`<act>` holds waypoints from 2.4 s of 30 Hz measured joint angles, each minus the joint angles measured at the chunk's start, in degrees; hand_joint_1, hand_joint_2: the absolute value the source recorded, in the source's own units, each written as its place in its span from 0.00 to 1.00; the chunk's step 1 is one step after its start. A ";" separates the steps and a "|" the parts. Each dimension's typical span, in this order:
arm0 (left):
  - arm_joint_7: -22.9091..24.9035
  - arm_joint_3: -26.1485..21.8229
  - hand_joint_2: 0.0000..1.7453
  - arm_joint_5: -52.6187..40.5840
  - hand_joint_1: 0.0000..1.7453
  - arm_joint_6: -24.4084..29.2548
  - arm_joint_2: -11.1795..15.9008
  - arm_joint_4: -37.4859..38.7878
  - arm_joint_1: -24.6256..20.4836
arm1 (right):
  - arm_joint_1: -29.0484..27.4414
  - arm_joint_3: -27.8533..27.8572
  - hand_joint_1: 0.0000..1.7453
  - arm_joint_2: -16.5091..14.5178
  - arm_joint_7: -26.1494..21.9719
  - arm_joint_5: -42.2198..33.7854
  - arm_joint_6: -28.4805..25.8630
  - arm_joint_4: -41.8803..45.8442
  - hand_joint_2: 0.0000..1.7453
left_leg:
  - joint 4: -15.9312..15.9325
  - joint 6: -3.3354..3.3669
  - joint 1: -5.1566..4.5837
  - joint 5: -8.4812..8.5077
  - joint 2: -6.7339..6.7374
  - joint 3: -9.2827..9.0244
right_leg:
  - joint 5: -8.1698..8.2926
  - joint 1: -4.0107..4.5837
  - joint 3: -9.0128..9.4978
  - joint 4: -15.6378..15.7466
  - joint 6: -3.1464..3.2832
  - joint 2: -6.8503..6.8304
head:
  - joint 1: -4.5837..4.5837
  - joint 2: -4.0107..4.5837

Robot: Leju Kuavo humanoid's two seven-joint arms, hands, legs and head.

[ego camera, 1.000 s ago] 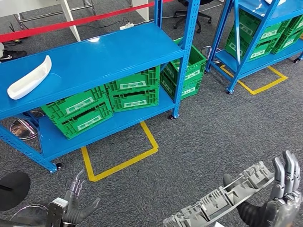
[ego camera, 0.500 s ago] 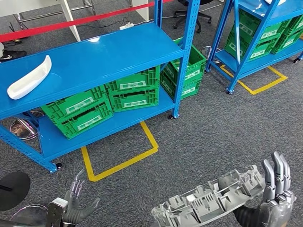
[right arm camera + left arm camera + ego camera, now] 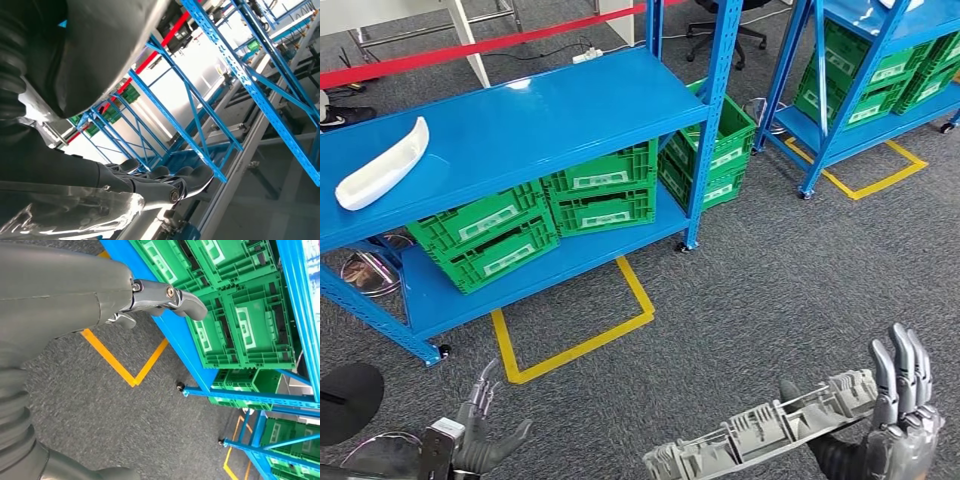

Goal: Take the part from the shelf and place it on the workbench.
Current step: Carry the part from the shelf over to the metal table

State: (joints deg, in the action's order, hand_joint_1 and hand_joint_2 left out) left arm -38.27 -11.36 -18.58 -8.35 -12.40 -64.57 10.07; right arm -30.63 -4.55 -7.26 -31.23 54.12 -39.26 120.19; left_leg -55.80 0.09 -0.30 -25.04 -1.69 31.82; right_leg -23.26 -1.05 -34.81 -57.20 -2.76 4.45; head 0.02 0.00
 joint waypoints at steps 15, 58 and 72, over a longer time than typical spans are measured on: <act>0.01 4.16 1.00 2.94 0.00 2.82 0.25 0.00 1.39 | -2.78 0.04 0.08 2.04 2.38 2.74 -0.02 2.11 1.00 | 0.00 0.01 0.00 -0.01 0.00 0.16 | 0.00 0.00 -0.08 0.00 0.00 0.00 | 0.01 0.00; -0.01 12.80 0.00 10.86 0.00 8.56 4.34 0.42 1.94 | -3.30 -1.05 1.00 6.71 6.13 5.99 -0.02 3.51 1.00 | 0.00 0.02 0.00 0.01 -0.01 0.23 | 0.02 0.00 -0.11 0.00 -0.02 -0.01 | 0.00 0.00; -0.01 12.94 0.00 10.27 0.00 7.66 4.62 0.71 0.53 | -2.58 -1.01 1.00 6.71 5.63 4.51 -0.02 3.50 1.00 | 0.00 -0.01 0.01 0.08 -0.01 0.27 | 0.10 0.00 -0.20 0.00 0.02 0.00 | -0.01 0.00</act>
State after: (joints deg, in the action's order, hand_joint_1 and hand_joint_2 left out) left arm -38.27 1.58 -8.32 -0.69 -7.78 -63.86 10.60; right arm -33.21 -5.55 -0.55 -25.60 58.63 -39.28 123.69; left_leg -55.80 0.08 -0.30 -24.96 -1.71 32.09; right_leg -23.16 -1.06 -35.01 -57.20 -2.74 4.44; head 0.01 0.00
